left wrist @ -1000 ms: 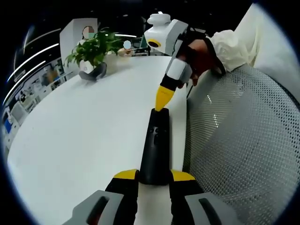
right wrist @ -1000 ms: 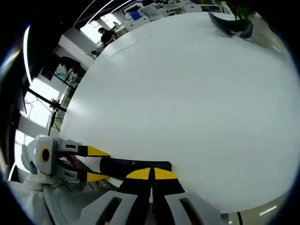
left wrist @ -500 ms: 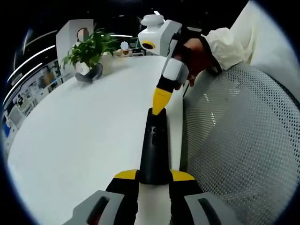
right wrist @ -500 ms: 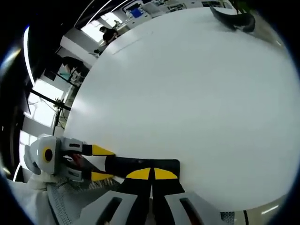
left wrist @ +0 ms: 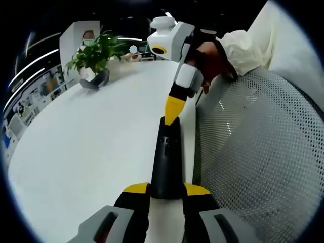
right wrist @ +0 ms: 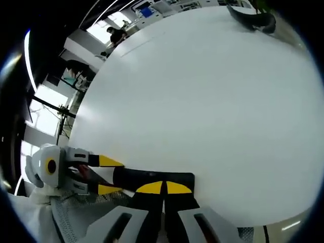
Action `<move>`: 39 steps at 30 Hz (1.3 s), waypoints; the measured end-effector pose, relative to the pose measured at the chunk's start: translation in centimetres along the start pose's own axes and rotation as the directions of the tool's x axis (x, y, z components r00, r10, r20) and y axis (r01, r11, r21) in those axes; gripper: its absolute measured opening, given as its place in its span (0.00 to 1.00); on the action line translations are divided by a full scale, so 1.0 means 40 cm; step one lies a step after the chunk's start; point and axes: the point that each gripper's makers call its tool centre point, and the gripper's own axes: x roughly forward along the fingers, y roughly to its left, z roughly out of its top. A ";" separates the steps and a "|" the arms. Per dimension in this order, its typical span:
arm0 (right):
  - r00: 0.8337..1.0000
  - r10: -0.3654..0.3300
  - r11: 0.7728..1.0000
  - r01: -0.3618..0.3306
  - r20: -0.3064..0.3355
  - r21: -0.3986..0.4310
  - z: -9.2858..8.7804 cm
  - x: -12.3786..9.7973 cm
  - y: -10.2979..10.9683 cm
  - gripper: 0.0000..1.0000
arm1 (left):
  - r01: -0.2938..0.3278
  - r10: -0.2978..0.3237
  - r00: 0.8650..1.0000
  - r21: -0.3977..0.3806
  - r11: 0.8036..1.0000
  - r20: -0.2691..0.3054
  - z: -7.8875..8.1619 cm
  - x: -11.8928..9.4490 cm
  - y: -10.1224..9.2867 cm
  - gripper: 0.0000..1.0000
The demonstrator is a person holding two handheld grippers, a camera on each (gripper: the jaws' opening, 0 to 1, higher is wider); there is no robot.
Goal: Press the specified remote control buttons in sequence, fully releasing each button before pressing the next.
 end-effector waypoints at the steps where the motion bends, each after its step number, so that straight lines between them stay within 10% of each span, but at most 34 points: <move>1: 1.000 -0.004 1.000 0.004 0.000 -0.009 0.000 0.000 0.001 0.00 | 0.000 0.000 1.000 -0.001 1.000 0.001 0.000 0.000 0.000 0.24; 19: 0.997 -0.079 0.983 0.080 0.016 -0.164 0.000 0.001 0.010 0.00 | -0.004 0.004 1.000 -0.002 1.000 0.010 0.004 0.003 0.003 0.24; 39: 0.999 -0.036 0.996 0.036 0.008 -0.083 0.002 -0.006 0.010 0.00 | 0.000 0.000 1.000 0.011 1.000 0.012 0.006 0.004 -0.002 0.24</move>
